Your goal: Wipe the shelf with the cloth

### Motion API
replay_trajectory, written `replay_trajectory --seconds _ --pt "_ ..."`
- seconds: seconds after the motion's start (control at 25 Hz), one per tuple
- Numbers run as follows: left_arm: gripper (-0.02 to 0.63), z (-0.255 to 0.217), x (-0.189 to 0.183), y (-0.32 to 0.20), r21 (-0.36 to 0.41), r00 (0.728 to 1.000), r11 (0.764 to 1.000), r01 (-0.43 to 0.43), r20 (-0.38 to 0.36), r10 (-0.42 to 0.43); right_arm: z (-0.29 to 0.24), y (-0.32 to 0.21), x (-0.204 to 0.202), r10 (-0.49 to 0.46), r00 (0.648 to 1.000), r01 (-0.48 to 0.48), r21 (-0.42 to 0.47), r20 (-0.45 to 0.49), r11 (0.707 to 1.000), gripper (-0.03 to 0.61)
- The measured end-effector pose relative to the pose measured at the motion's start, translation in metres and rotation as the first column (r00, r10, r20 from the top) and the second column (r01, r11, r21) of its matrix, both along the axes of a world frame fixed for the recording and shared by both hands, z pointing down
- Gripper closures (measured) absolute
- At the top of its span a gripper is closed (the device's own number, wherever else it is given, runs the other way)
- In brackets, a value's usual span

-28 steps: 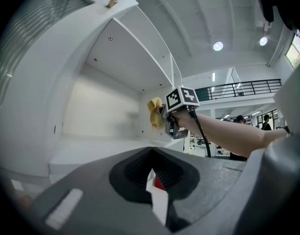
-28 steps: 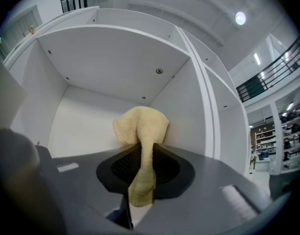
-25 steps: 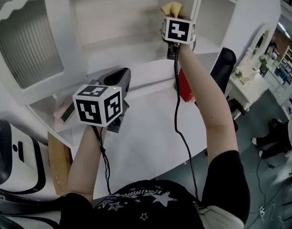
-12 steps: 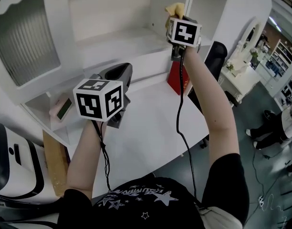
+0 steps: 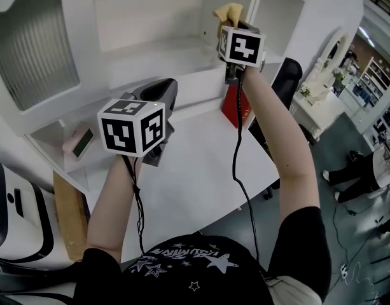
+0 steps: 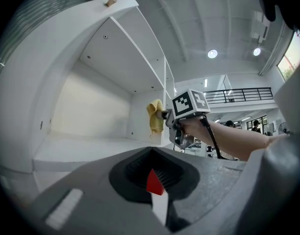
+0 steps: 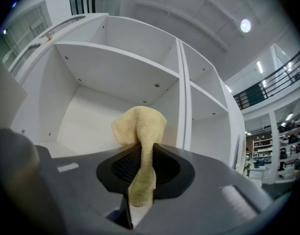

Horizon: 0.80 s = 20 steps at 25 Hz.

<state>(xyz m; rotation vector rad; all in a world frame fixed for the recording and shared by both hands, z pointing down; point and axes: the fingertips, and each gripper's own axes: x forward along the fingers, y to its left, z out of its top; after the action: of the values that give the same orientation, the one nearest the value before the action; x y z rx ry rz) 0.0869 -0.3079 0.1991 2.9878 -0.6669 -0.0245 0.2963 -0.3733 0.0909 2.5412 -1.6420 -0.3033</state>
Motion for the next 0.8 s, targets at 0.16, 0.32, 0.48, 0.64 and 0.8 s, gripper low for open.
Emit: replay_trajectory --seconds 0.16,0.32,0.48,0.64,0.8 --pt "0.611 0.004 -0.002 -0.007 -0.008 0.999 0.999 0.033 0.006 -0.033 0.001 -0.023 -0.008 -0.038 0.999 0.038 -0.014 -0.011 0.999 0.494" --pt "0.611 0.009 -0.006 -0.014 -0.013 0.998 0.998 0.062 0.019 -0.062 0.006 -0.057 -0.013 -0.072 0.997 0.072 -0.032 -0.001 0.997 0.494" --pt "0.611 0.014 -0.012 -0.020 -0.029 0.997 0.996 0.082 0.017 -0.081 0.013 -0.093 -0.016 -0.095 0.995 0.094 -0.069 -0.010 0.993 0.494" --pt "0.611 0.016 -0.014 -0.030 -0.031 0.994 0.994 0.108 0.023 -0.107 0.016 -0.121 -0.009 -0.082 0.996 0.079 -0.102 -0.029 0.992 0.494" --pt "0.611 0.020 -0.016 -0.037 -0.037 0.992 0.991 0.126 0.027 -0.125 0.018 -0.147 -0.002 -0.076 0.997 0.073 -0.129 -0.025 0.989 0.494"
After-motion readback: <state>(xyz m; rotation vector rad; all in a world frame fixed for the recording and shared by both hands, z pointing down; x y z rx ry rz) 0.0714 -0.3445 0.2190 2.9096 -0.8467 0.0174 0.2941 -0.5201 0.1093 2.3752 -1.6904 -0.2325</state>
